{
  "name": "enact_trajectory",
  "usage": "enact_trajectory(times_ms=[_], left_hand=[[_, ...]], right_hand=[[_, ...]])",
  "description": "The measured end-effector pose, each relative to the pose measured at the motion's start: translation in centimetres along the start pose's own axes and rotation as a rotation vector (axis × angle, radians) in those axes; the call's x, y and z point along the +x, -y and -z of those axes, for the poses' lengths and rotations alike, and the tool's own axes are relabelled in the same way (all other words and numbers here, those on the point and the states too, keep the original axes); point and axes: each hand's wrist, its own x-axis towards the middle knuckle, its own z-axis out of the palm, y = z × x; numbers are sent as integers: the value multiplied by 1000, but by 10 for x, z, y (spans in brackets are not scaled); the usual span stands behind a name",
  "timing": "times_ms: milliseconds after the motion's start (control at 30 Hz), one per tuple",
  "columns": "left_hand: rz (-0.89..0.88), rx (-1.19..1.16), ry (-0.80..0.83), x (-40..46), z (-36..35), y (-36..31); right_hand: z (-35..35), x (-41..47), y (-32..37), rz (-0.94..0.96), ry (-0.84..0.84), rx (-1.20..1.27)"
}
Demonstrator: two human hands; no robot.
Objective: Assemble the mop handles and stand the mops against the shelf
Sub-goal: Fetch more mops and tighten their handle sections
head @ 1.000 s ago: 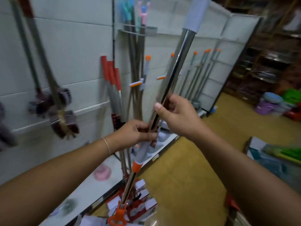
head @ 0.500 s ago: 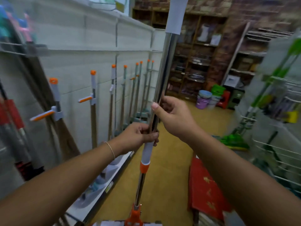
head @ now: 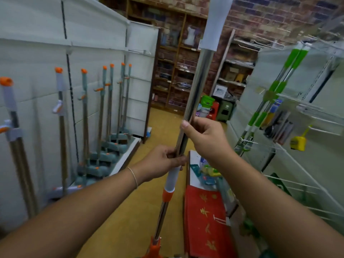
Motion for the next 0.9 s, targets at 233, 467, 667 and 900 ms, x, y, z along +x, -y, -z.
enact_trajectory(times_ms=[233,467,667,900], left_hand=[[87,35,108,114,44,34],[96,83,172,202,71,47],[55,107,132,275,86,68],[43,171,89,376,102,96]], right_hand=[[-9,95,-66,-77,-45,-51],[-6,165,-114,-91,-106,-35],[-3,226,-164,-72,-164,28],[10,316,-238,-109,-140,90]])
